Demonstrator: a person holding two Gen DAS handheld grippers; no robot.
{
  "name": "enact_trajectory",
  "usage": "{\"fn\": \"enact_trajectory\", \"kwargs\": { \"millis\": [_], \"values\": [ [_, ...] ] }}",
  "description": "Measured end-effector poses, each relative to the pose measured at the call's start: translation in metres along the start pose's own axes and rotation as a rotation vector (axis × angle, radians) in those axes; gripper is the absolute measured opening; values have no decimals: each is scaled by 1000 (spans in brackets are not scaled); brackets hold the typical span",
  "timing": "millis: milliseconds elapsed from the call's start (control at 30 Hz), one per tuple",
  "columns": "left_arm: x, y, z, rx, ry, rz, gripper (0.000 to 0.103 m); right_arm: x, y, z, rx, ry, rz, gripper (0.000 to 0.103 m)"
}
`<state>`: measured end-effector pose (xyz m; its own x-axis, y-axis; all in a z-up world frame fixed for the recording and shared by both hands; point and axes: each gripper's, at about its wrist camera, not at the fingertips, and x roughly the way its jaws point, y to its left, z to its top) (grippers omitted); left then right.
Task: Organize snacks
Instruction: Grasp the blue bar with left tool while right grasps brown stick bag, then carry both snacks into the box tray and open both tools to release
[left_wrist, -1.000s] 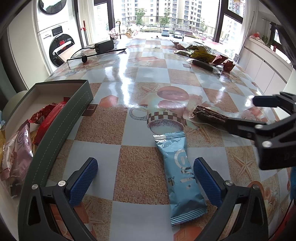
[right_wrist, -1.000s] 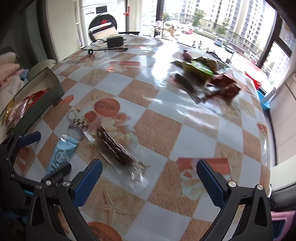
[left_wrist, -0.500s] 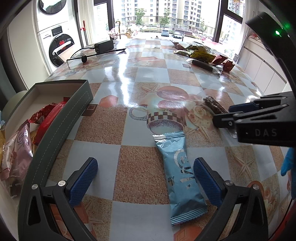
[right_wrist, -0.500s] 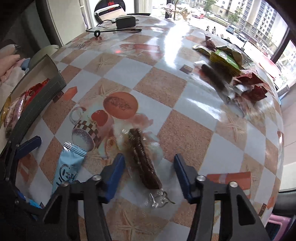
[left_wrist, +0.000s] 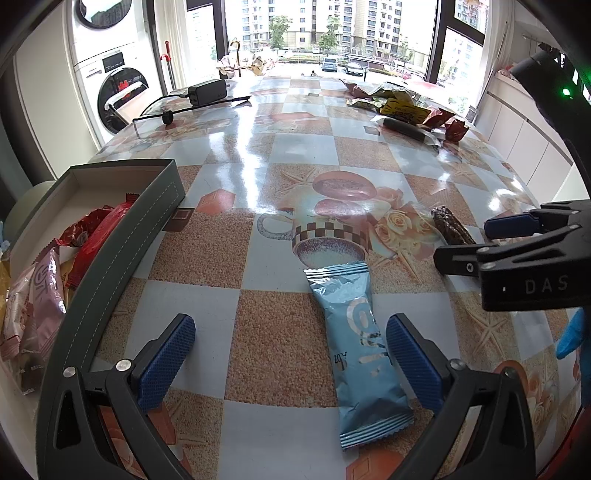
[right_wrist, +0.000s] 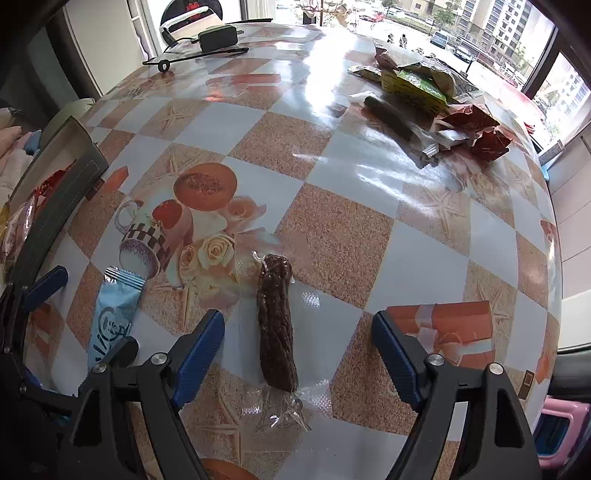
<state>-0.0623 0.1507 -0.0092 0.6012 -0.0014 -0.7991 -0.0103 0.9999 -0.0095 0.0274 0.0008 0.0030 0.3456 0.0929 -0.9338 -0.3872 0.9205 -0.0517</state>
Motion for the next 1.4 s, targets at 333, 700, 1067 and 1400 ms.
{"fn": "enact_trajectory", "kwargs": {
  "millis": [333,700,1067,1400],
  "values": [
    [3,-31,13,81,153,-50,97,-20,-21,-29,90,-52,106,40],
    [-14,-47,10,106,187,-140,25,-52,-46,-77,207,-108,190,40],
    [-63,-33,9,83,94,-208,25,-72,-33,-82,196,-136,205,40],
    [-108,31,29,14,-30,-183,25,-82,21,-49,122,-143,247,40]
  ]
}}
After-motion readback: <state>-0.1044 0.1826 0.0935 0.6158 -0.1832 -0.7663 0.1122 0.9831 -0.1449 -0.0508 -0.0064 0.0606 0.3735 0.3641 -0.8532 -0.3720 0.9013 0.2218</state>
